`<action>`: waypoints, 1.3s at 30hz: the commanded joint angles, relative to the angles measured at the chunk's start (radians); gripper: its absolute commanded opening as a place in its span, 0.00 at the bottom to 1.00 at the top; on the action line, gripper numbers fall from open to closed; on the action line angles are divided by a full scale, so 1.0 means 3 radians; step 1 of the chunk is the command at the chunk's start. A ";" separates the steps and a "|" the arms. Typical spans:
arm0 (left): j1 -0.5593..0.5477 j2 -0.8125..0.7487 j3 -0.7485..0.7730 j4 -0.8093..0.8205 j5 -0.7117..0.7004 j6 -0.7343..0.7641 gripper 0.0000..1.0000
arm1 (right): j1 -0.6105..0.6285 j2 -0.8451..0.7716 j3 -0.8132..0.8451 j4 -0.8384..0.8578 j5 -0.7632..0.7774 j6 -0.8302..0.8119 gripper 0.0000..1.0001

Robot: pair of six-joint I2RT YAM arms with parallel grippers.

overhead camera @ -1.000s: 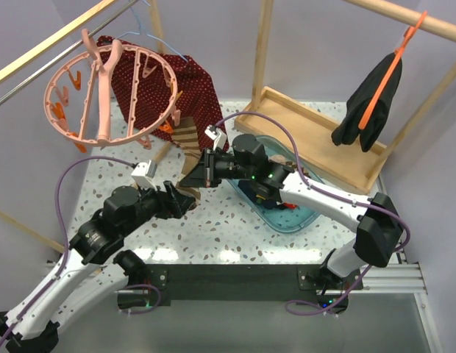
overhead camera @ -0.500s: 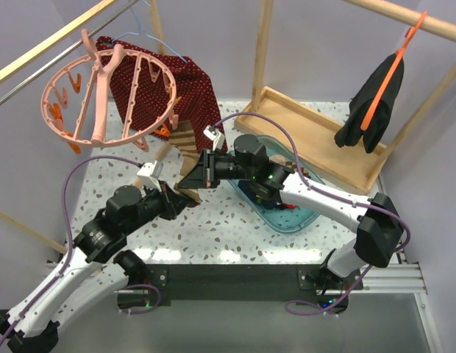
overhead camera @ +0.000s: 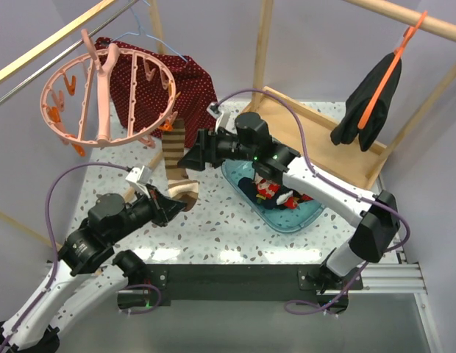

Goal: Remove the socks clipped to the hanger

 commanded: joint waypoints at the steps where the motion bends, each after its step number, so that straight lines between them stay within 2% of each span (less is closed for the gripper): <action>1: -0.0020 -0.0073 0.0158 -0.0060 0.0161 -0.0045 0.00 | -0.0248 0.0194 0.0501 -0.0120 0.0178 -0.0619 0.81; 8: -0.0020 -0.0094 0.0168 -0.0040 0.0345 -0.0061 0.00 | -0.0407 0.0644 0.1223 -0.0008 -0.0174 -0.1442 0.78; 11: -0.0020 -0.0104 0.0188 -0.0060 0.0381 -0.0051 0.00 | -0.0423 0.0833 0.1407 0.0166 -0.0439 -0.1504 0.73; 14: -0.0020 -0.0140 0.0214 -0.0076 0.0391 -0.0050 0.00 | -0.0438 0.1022 0.1555 0.0416 -0.0807 -0.1464 0.68; 19: -0.0020 -0.0171 0.0240 -0.0091 0.0432 -0.0061 0.00 | -0.0443 0.1222 0.1561 0.0982 -0.1044 -0.1270 0.67; 24: -0.0020 -0.0191 0.0245 -0.0122 0.0447 -0.0056 0.00 | -0.0443 0.1416 0.1678 0.1300 -0.1279 -0.0937 0.63; 28: -0.0020 -0.0212 0.0209 -0.0132 0.0437 -0.0081 0.00 | -0.0438 0.1391 0.1607 0.1602 -0.1279 -0.0722 0.59; 37: -0.0020 -0.0191 0.0158 -0.0112 0.0463 -0.0122 0.00 | -0.0438 0.1478 0.1612 0.1797 -0.1325 -0.0446 0.45; 39: -0.0020 -0.0196 0.0163 -0.0112 0.0463 -0.0137 0.00 | -0.0438 0.1503 0.1617 0.1833 -0.1356 -0.0410 0.37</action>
